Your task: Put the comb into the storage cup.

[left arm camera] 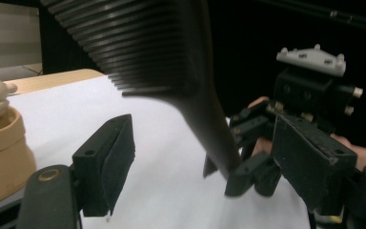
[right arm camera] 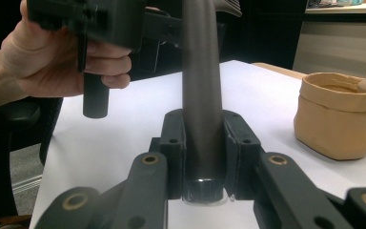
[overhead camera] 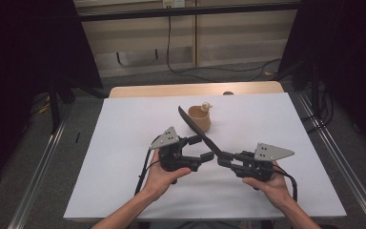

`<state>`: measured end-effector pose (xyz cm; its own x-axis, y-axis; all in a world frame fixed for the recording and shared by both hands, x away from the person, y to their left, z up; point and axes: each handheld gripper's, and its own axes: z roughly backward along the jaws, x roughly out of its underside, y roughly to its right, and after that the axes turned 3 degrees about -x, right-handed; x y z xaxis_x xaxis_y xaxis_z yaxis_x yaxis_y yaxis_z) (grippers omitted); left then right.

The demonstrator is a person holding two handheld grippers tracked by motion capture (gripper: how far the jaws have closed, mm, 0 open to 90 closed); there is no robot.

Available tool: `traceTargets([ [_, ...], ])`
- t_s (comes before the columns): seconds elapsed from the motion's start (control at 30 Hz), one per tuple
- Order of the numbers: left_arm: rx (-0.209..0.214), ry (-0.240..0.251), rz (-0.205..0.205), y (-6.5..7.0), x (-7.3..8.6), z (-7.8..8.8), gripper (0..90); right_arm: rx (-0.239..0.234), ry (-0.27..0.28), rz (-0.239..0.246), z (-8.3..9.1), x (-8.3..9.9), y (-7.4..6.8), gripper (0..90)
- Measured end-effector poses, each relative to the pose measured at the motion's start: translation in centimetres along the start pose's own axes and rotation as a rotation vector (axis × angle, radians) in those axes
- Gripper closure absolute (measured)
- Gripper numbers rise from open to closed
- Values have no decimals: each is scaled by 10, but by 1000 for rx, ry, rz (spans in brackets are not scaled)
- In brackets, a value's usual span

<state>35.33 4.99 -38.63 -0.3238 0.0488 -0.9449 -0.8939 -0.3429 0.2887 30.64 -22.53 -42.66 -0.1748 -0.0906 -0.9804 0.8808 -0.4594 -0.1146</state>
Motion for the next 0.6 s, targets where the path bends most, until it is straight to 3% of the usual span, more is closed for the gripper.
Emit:
traceTargets([
  [0.33, 23, 12, 16, 0, -1, -6, 403, -3, 2, -3, -1, 1, 0, 726],
  [0.6, 56, 32, 69, -4, 0, -7, 545, -4, 7, -6, -1, 1, 0, 725],
])
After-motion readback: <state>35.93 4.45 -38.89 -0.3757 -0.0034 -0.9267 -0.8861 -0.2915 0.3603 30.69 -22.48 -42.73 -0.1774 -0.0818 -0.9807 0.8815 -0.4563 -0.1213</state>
